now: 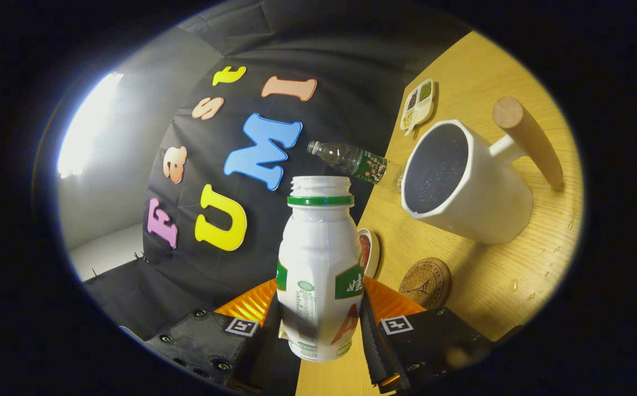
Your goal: Take the bottle from table, then pour the juice into the cup, finally place the bottle on the coaster
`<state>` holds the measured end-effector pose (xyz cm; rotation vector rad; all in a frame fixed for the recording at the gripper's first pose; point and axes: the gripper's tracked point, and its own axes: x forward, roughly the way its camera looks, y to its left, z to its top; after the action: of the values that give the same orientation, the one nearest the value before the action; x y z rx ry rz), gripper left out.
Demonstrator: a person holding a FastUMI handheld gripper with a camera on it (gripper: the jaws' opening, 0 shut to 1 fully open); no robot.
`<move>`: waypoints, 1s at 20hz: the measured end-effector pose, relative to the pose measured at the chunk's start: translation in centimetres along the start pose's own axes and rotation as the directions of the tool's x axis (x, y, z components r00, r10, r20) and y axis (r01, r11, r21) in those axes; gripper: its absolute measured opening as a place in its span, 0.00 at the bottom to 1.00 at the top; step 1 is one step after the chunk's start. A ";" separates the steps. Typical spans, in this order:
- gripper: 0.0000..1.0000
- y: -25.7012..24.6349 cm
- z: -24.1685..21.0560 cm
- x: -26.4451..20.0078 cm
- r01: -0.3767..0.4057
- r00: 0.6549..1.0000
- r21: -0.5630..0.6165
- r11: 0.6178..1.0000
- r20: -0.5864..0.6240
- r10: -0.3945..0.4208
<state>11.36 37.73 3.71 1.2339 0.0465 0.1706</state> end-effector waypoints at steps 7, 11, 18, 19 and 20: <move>0.66 0.2 0.3 0.2 -0.001 1.000 0.124 0.992 0.027 -0.003; 0.66 0.1 0.4 -0.1 -0.003 0.999 0.182 0.983 0.038 -0.004; 0.66 0.5 0.9 -0.2 -0.022 0.998 0.266 0.964 0.062 0.005; 0.65 0.6 0.9 -0.2 -0.025 0.998 0.276 0.961 0.064 0.008; 0.66 0.7 0.9 -0.2 -0.029 0.998 0.289 0.957 0.067 0.011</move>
<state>11.21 37.06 4.65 1.5329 0.0025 0.1445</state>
